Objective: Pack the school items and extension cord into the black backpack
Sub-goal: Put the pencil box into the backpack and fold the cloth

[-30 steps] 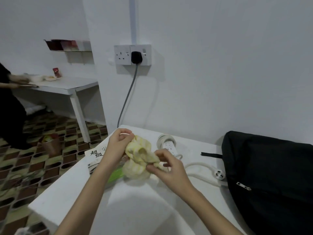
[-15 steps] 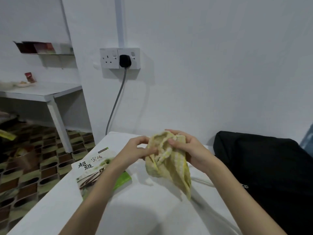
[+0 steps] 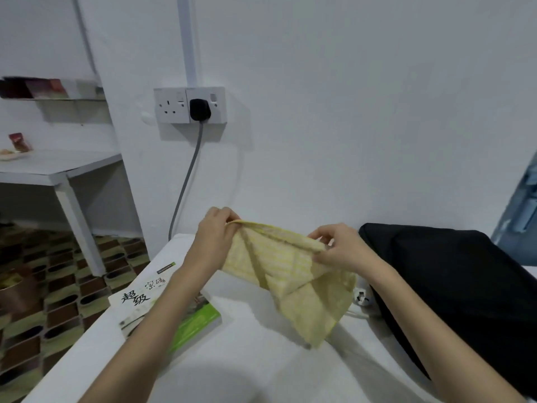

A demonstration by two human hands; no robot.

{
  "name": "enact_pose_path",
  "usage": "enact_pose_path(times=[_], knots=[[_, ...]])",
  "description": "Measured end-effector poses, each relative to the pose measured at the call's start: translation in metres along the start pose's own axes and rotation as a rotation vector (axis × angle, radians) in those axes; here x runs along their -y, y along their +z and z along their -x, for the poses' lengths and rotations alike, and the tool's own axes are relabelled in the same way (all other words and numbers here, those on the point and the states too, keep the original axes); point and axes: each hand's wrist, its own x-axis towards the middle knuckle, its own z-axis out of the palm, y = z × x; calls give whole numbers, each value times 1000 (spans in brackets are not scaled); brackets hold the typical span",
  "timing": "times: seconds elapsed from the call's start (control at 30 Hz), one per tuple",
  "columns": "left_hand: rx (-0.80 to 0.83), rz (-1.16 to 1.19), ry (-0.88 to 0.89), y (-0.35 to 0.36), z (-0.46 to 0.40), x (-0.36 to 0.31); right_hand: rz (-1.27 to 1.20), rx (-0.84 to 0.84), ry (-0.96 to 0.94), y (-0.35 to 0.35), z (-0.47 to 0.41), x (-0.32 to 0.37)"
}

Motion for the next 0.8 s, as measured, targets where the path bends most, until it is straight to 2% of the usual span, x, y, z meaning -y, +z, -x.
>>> enact_pose_path(times=[0.1,0.2,0.3,0.37,0.47,0.5,0.57,0.63,0.7,0.73,0.8], knots=[[-10,48,27,-8,-5,-2,189,-197,72,-14,1,-1],[4,129,-65,-23,-14,6,238,-230,122,-30,-1,-14],[91,362,-203,-41,-19,13,194,-201,107,-46,1,-28],[274,472,-252,-59,-16,16,18,-101,84,-56,4,-34],[575,653,-270,-81,-15,28,-421,165,132,-69,10,-45],[591,777,-286,-87,-15,37,-551,249,152,-72,11,-52],[472,1078,-342,-93,-17,52,-824,329,155,-77,12,-60],[304,1370,-457,-94,-19,58,-1082,245,180,-77,14,-58],[185,1531,-453,-90,-18,54,-1252,66,257,-73,11,-52],[185,1564,-432,-86,-16,46,-1309,-12,284,-70,8,-48],[283,1547,-400,-76,-11,23,-1364,-97,289,-64,3,-35]])
